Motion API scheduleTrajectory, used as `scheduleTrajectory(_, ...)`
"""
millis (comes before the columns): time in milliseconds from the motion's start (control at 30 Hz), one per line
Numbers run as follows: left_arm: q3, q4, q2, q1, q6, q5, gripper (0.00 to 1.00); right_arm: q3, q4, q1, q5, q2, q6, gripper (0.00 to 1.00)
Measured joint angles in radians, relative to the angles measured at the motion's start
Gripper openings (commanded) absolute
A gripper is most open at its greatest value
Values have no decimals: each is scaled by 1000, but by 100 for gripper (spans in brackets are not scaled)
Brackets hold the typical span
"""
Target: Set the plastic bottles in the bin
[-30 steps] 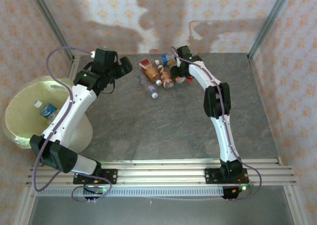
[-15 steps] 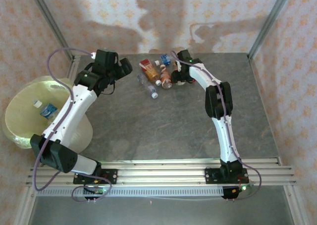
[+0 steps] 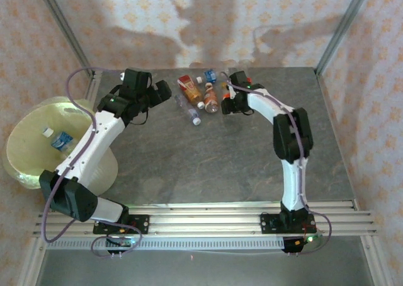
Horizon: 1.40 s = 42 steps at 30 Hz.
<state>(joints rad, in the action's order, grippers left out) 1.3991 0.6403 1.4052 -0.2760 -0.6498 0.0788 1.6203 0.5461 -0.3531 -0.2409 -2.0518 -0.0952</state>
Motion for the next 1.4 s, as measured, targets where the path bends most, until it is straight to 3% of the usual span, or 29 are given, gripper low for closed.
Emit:
scheduleTrajectory(267, -139, -172, -43, -39, -30, 211, 100, -409, -207, -46, -75, 476, 43, 48)
scheduleTrajectory(467, -159, -289, -44, -135, -29, 359, 100, -603, -318, -78, -193, 682, 77, 48)
scheduleTrajectory(867, -168, -454, -27, -238, -39, 446, 100, -714, -420, -121, -388, 826, 122, 49)
scheduleTrajectory(1400, -183, -558, 33, -318, -84, 481, 96, -723, -430, -185, -460, 903, 143, 50)
